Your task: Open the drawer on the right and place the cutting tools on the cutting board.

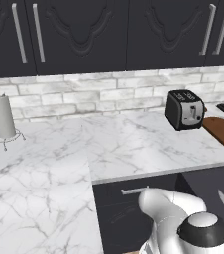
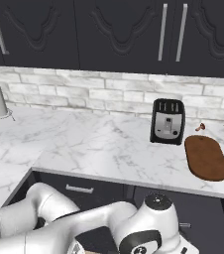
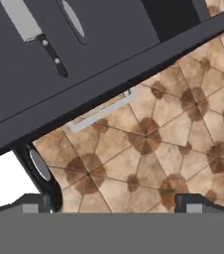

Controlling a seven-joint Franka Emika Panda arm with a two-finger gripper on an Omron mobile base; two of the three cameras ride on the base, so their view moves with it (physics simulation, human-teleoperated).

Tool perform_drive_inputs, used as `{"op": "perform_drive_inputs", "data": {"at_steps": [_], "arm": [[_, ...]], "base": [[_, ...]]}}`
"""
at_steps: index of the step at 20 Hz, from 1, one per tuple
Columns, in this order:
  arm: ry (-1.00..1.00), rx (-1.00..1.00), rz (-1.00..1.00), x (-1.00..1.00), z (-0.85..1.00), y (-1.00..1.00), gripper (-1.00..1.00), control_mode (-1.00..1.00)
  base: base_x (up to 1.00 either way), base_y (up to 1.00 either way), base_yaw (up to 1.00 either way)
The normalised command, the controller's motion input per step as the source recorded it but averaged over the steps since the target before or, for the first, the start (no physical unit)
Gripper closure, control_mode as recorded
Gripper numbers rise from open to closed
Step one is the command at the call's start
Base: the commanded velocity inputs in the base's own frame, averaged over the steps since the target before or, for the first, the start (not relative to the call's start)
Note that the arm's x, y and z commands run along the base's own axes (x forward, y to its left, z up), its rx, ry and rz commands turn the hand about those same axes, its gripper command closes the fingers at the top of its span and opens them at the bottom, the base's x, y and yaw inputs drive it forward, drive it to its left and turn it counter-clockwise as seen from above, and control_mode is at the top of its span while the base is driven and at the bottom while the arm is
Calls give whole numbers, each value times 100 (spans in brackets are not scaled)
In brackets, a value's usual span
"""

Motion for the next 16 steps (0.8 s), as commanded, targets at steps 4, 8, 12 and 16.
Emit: {"op": "perform_drive_inputs", "data": {"at_steps": [4, 8, 12, 16], "arm": [[29, 0, 10, 26, 37, 71, -100, -100], [21, 0, 9, 16, 42, 63, -100, -100], [18, 3, 9, 15, 36, 47, -100, -100], [17, 8, 8, 29, 6, 24, -100, -100]], "base": [[0, 0, 0], [0, 0, 0], [0, 0, 0], [0, 0, 0]]}}
